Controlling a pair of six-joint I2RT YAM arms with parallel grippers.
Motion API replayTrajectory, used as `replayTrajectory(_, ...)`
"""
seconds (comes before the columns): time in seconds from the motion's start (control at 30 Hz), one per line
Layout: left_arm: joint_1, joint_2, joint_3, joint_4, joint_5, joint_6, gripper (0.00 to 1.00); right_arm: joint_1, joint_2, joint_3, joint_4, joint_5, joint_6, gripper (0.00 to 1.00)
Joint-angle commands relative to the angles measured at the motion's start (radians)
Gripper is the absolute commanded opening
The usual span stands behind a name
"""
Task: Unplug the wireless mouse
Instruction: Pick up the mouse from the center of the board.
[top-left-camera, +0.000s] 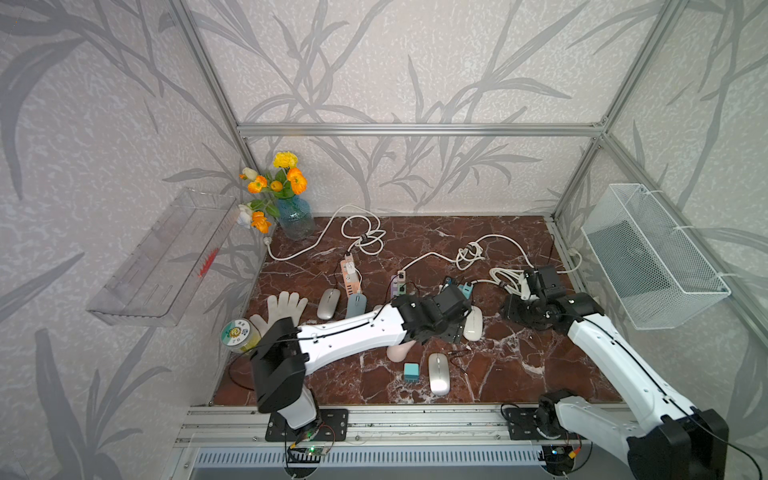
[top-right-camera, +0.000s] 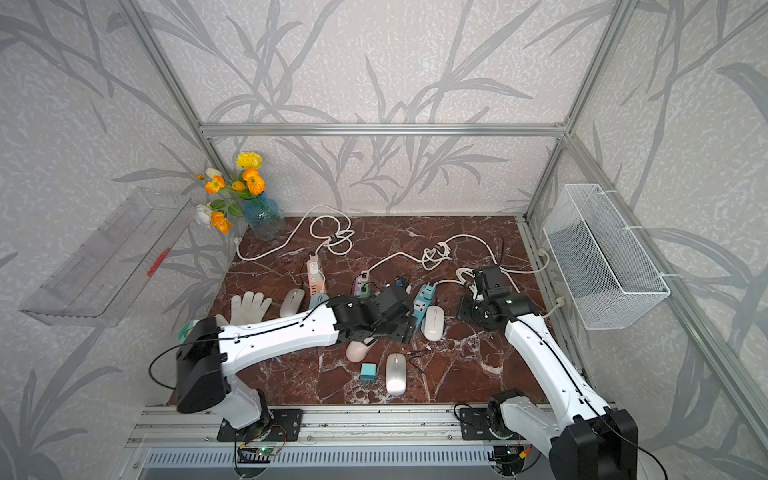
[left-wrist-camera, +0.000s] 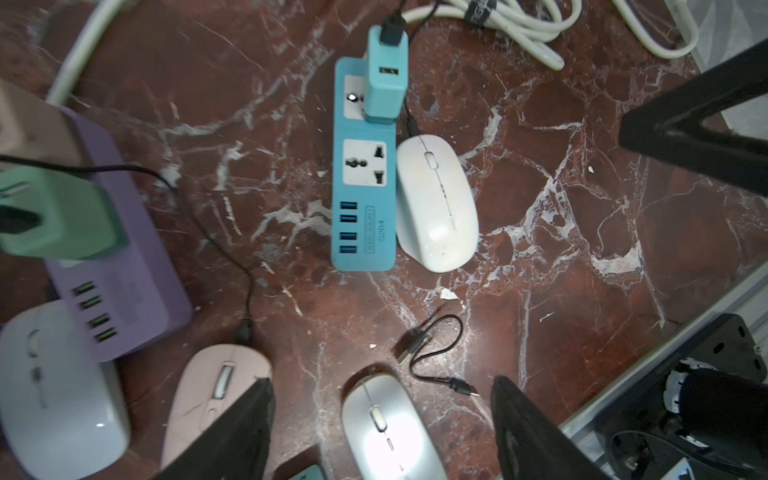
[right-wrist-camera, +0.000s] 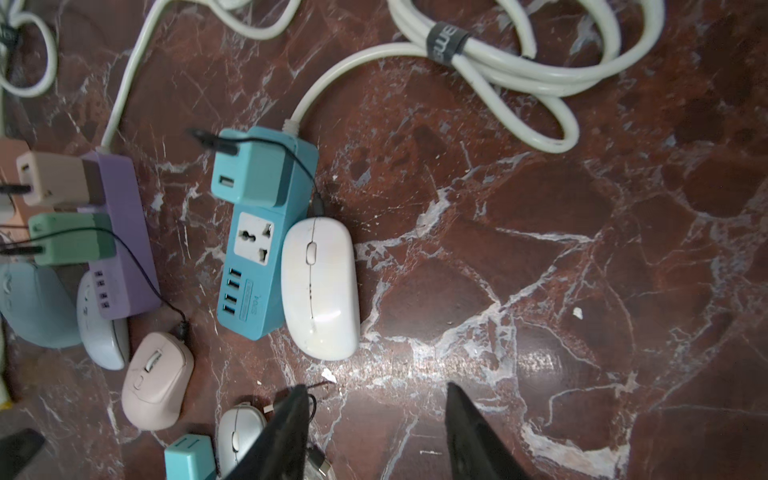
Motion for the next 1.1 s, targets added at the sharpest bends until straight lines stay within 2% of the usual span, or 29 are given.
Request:
replayTrajectory(0.0,-0.007,0.129,0.128,-0.055,0.108,-0.021,0.78,-0.084,0.004,0.016,0.04,-0.097,0.027,0.51)
replayTrajectory(0.13,-0.009,0.27,0.287,-0.134,0.125,-0.064,0.72,-0.126,0.016,0.005,0.061,-0.132,0.027,0.51)
replayTrajectory(0.37,-0.022,0.459,0.53,-0.287,0.068,-0.173,0.72,-0.149,-0.022,-0.01,0.071,-0.137,0.004,0.51)
replayTrajectory(0.43,-0.027,0.508,0.592,-0.356,0.031,-0.205,0.75,-0.154,-0.042,-0.012,0.063,-0.123,0.004,0.51)
replayTrajectory(0.5,-0.03,0.54,0.627,-0.399,-0.001,-0.229,0.78,-0.155,-0.069,-0.022,0.062,-0.111,0.008,0.51)
replayTrajectory(0.8,-0.03,0.676,0.783,-0.435,-0.018,-0.249,0.77,-0.176,-0.184,-0.063,0.015,0.02,0.045,0.51)
replayTrajectory(1.07,-0.029,0.796,0.94,-0.524,-0.06,-0.257,0.74,-0.188,-0.2,-0.065,0.012,0.012,0.045,0.51)
